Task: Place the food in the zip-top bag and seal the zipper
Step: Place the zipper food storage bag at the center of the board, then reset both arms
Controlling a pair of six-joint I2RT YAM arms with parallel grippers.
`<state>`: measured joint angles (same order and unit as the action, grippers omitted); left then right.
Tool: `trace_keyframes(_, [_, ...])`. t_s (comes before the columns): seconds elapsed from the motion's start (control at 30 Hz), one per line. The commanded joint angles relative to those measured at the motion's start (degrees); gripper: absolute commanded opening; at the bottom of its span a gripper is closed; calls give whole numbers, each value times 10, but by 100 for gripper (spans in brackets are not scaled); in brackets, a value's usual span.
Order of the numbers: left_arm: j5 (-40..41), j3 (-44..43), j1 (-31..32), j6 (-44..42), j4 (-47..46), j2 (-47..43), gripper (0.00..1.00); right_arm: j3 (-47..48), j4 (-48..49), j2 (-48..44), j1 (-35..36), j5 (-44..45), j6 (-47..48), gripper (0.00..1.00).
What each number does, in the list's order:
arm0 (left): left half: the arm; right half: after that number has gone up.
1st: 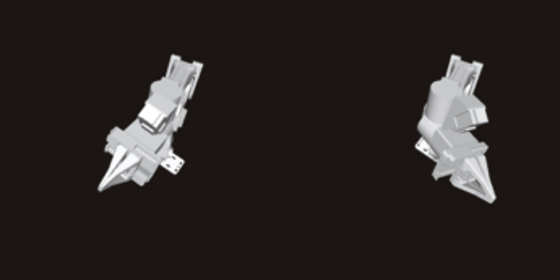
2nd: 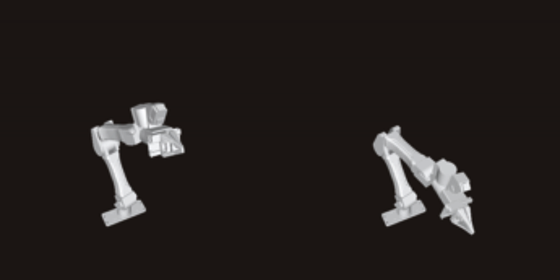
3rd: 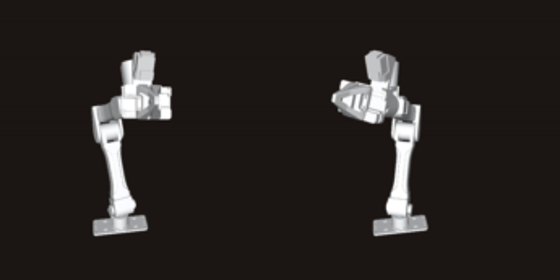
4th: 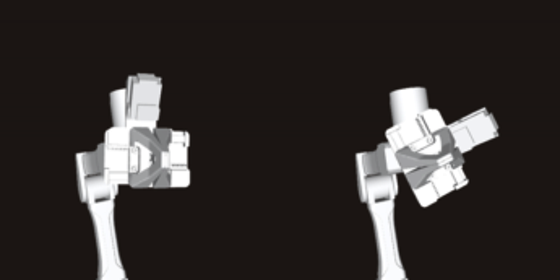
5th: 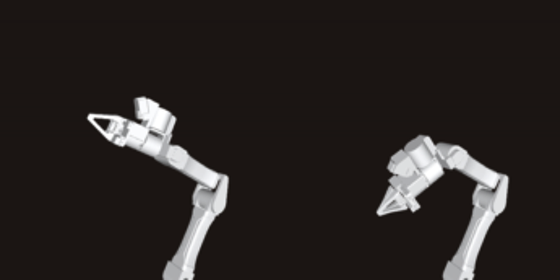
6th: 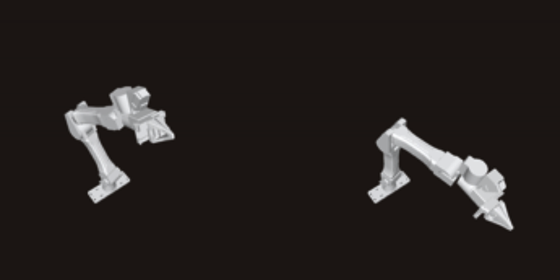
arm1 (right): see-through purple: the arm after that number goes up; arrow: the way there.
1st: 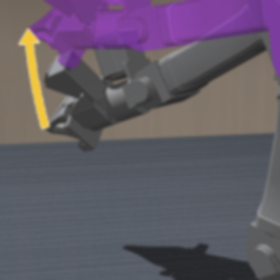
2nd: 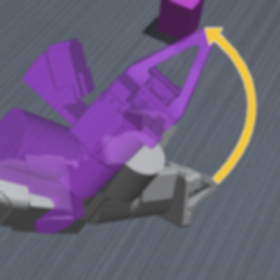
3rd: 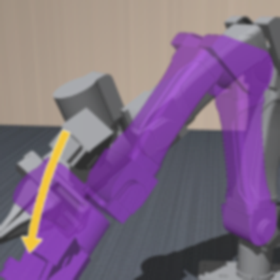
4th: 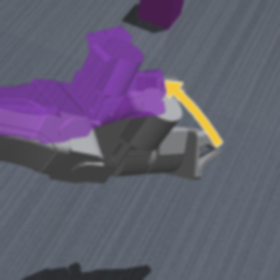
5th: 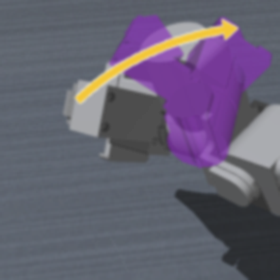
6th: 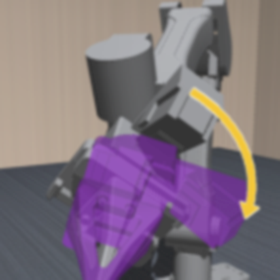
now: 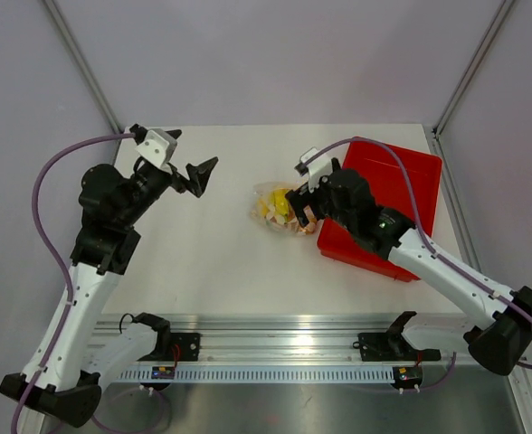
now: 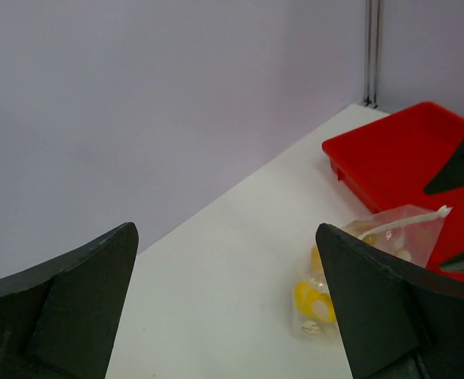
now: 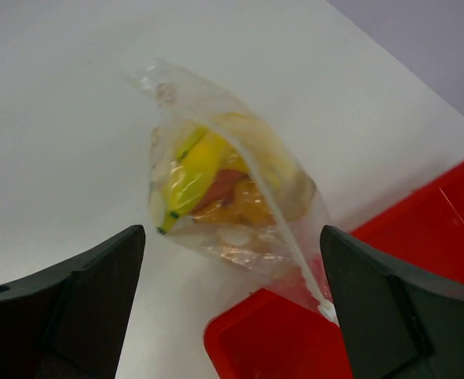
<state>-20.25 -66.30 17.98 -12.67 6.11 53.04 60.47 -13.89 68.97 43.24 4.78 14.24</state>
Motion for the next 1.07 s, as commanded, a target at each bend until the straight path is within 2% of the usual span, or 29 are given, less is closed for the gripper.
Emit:
trace_keyframes(0.0, [51, 8, 4, 124, 28, -25, 99, 125, -83, -4, -16, 223, -180, 99])
trace_keyframes(0.03, [62, 12, 4, 159, 45, -28, 99, 154, -126, 6, -38, 272, -210, 99])
trace_keyframes(0.07, [71, 15, 4, 180, 64, -31, 99, 178, -201, 17, -50, 287, -236, 99])
trace_keyframes(0.13, [98, 24, 5, 216, 126, -41, 99, 212, -269, 28, -95, 303, -307, 100])
trace_keyframes(0.27, [151, 69, 6, 255, 195, -76, 99, 154, -293, -22, -187, 268, -394, 99])
trace_keyframes(0.33, [178, 107, 6, 281, 206, -98, 99, 130, -301, -40, -204, 269, -431, 99])
trace_keyframes(0.57, [242, 157, 5, 334, 263, -169, 99, 54, -374, -81, -207, 314, -527, 99])
trace_keyframes(0.7, [259, 168, 6, 336, 280, -182, 99, 31, -400, -94, -208, 341, -539, 99])
trace_keyframes(1.03, [268, 170, 5, 334, 275, -173, 99, -37, -373, -183, -207, 359, -550, 99])
